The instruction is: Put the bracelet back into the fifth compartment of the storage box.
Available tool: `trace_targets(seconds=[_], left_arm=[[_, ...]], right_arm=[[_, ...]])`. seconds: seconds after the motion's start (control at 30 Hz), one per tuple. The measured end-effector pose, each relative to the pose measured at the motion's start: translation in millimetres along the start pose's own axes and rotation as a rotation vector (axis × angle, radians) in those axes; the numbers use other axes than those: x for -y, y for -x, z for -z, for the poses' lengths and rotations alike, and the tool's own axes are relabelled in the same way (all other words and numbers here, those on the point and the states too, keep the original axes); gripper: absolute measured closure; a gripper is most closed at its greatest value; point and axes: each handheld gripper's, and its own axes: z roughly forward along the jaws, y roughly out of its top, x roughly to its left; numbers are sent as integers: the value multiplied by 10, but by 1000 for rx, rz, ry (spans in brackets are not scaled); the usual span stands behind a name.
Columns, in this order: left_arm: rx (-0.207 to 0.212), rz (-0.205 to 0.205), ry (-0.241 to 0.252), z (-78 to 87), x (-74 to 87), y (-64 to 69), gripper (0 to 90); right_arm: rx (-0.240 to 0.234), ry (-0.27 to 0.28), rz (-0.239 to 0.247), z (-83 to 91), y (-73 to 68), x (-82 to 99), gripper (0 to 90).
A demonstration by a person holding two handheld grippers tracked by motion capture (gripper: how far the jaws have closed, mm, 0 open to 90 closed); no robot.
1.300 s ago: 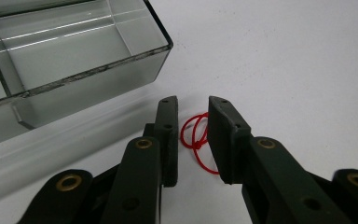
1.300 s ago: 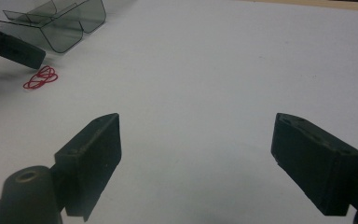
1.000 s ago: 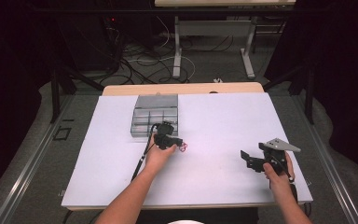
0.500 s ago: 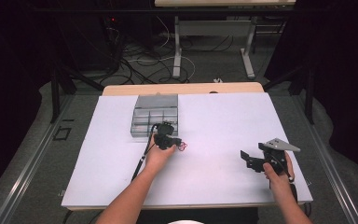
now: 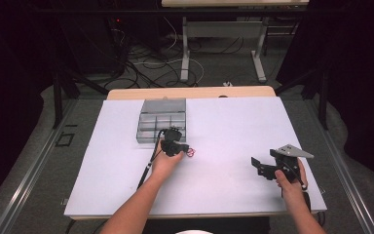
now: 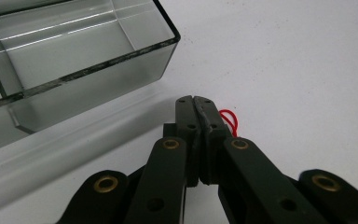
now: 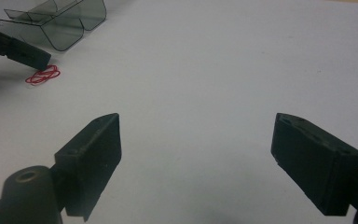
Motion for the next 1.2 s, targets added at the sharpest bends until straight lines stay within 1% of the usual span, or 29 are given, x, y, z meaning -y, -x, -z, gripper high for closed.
trace_targets(seconds=[0.1,0.17,0.2,0.27,0.33,0.4,0.47,0.67,0.7,0.8,0.87,0.9,0.97,1.07,1.1,1.13,1.2], left_arm=[[2,0,2,0,1,-2,900],[8,7,-4,5,-2,-6,900],[5,14,2,2,1,-1,900],[14,15,1,1,2,0,900],[19,9,-7,6,-1,-2,900],[16,17,2,4,3,11,900],[23,8,-2,14,0,9,900],[26,11,15,44,1,28,900],[28,0,12,53,-1,26,900],[28,11,20,67,1,45,900],[34,-1,26,78,-1,42,900],[36,8,33,83,0,50,900],[34,11,36,99,-3,55,900],[34,6,42,123,-7,50,900],[28,12,44,134,-7,54,900],[30,5,46,142,-8,47,900],[31,9,51,158,-10,47,900]], right_arm=[[0,0,1,-1,2,1,155],[0,0,0,1,2,0,155],[0,1,0,0,3,0,155],[1,2,6,0,8,0,155],[1,2,6,0,9,1,155],[2,2,6,0,10,1,155],[2,1,6,1,10,1,155],[2,2,8,-1,13,3,155],[2,2,8,-1,13,3,155],[2,2,7,-2,15,3,155],[3,2,7,-1,14,3,155],[3,2,7,-1,14,4,155],[3,2,6,-2,14,4,155],[2,2,7,-2,14,4,155],[2,2,7,-2,13,4,155],[2,2,7,-2,12,4,155],[2,2,8,-4,11,5,155]])
